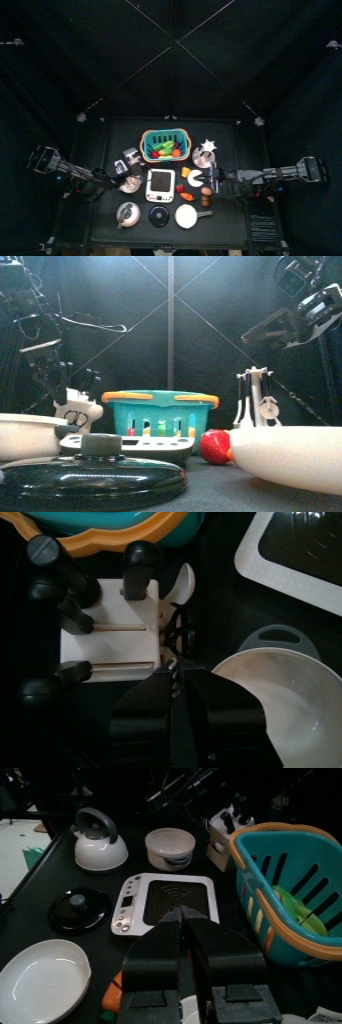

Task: Pull out fork

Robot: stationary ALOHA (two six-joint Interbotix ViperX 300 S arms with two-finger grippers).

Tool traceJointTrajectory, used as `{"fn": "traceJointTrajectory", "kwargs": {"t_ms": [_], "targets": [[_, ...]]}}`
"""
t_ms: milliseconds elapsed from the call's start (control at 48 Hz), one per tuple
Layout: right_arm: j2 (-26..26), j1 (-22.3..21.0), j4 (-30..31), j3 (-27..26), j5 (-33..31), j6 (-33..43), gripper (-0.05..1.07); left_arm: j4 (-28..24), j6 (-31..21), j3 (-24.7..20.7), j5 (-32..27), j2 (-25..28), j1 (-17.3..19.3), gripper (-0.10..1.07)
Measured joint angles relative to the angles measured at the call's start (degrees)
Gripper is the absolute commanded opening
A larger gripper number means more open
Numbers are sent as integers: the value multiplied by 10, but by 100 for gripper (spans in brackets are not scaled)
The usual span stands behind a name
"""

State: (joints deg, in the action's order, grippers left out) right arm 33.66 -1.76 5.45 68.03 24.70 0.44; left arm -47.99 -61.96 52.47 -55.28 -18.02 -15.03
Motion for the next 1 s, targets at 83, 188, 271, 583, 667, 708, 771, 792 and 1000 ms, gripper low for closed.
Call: {"fn": "traceJointTrajectory", "kwargs": {"t_ms": [83,188,271,583,667,708,771,792,1000], "targets": [[-1,0,-1,1,0,0,2,4,1,4,-1,1,-1,50],[-1,1,0,0,0,0,2,10,2,11,-2,4,0,50],[-1,0,-1,1,0,0,2,11,2,10,-2,3,0,50],[-11,1,-1,0,0,0,2,12,3,-5,-3,-7,0,50],[-14,1,-1,0,0,0,2,11,3,-9,-4,-12,-1,50],[-16,2,0,0,0,0,2,12,3,-10,-4,-17,-1,50],[-18,1,0,1,0,0,2,12,3,-9,-3,-22,-1,50],[-19,1,0,0,0,0,2,11,3,-9,-3,-23,-1,50],[-25,1,0,1,0,0,2,11,3,3,-9,-26,11,50]]}}
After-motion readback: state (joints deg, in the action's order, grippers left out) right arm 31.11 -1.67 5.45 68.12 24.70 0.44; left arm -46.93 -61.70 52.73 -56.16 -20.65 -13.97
